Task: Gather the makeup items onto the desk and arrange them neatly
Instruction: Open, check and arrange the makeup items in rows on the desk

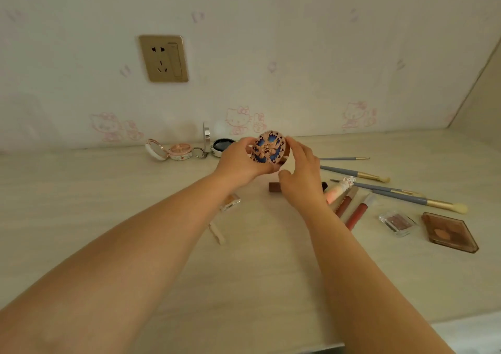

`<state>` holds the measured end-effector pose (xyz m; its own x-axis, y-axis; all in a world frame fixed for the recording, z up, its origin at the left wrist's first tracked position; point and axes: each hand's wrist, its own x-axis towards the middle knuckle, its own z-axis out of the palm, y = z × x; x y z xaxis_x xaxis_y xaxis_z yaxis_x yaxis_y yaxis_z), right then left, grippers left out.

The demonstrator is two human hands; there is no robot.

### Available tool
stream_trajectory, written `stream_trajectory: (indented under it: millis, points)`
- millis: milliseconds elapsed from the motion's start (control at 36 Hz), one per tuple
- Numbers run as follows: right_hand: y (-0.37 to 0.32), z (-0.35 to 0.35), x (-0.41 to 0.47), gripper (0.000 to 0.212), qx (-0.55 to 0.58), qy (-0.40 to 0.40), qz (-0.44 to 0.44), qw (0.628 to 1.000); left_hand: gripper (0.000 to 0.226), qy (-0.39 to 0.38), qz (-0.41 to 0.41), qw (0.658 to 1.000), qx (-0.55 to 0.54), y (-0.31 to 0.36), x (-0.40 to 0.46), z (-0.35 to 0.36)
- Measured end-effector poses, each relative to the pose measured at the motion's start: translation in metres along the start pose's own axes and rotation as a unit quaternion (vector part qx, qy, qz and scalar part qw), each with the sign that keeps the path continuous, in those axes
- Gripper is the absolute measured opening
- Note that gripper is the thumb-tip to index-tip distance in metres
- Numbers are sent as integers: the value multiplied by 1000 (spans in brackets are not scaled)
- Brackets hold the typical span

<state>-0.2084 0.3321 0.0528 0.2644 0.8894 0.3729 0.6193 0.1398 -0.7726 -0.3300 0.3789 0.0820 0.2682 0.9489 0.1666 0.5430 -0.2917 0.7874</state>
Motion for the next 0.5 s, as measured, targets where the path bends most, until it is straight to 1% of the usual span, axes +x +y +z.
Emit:
stream_trajectory:
  millis: [56,83,111,194,222,250,333,389,444,500]
  points:
    - [-6,6,-4,71,34,-33,-11,999,73,2,-26,1000,-9,-9,-7,-12]
    - [-10,10,-6,72,42,-43,-20,998,70,-2,-38,999,-16,-13,-12,-18]
    - [-13,15,-8,73,45,-50,-29,997,64,-8,-51,998,-28,-18,-18,-25]
    - [-27,32,-16,78,76,-78,-40,993,31,-11,-73,995,-67,-31,-37,-44]
    - [-34,37,-19,80,92,-93,-42,991,28,-11,-81,994,-76,-36,-42,-50]
    - [-41,43,-23,82,106,-110,-43,987,30,-11,-91,992,-87,-41,-47,-56]
    - [-67,57,-33,80,150,-153,-43,976,45,-23,-129,983,-127,-52,-62,-72]
    - [-81,67,-39,78,176,-158,-37,971,54,-21,-139,979,-147,-57,-74,-82]
    - [-91,76,-46,71,213,-157,-21,964,58,-1,-138,978,-156,-62,-84,-90]
    - [-97,85,-51,63,261,-165,25,951,59,45,-135,976,-165,-67,-92,-96]
